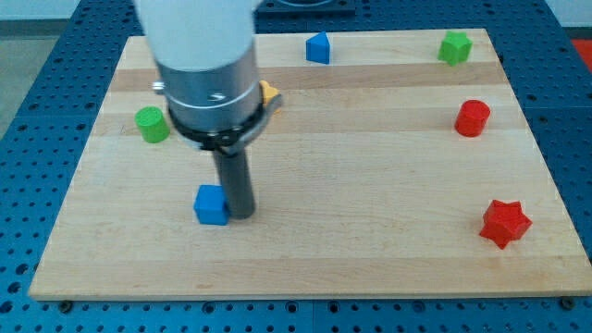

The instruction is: Move blue cube to bottom left

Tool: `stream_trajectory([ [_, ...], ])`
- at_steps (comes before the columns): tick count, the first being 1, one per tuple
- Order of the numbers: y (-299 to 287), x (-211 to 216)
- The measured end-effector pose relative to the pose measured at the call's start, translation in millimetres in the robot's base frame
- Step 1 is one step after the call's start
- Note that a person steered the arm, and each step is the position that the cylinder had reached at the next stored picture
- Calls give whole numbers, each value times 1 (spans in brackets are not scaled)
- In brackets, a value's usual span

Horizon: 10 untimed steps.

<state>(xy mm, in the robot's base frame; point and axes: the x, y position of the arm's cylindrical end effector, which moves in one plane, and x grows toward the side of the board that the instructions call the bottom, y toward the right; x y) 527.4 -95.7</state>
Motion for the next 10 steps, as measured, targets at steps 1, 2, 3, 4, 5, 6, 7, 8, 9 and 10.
stream_trajectory([
  [1,-35,0],
  [2,-67,0],
  [3,-64,-14],
  [4,-63,-43],
  [5,-93,-46],
  [6,-113,-45],
  [7,-114,-39],
  [8,-114,-25],
  [9,-114,-10],
  [10,-114,5],
])
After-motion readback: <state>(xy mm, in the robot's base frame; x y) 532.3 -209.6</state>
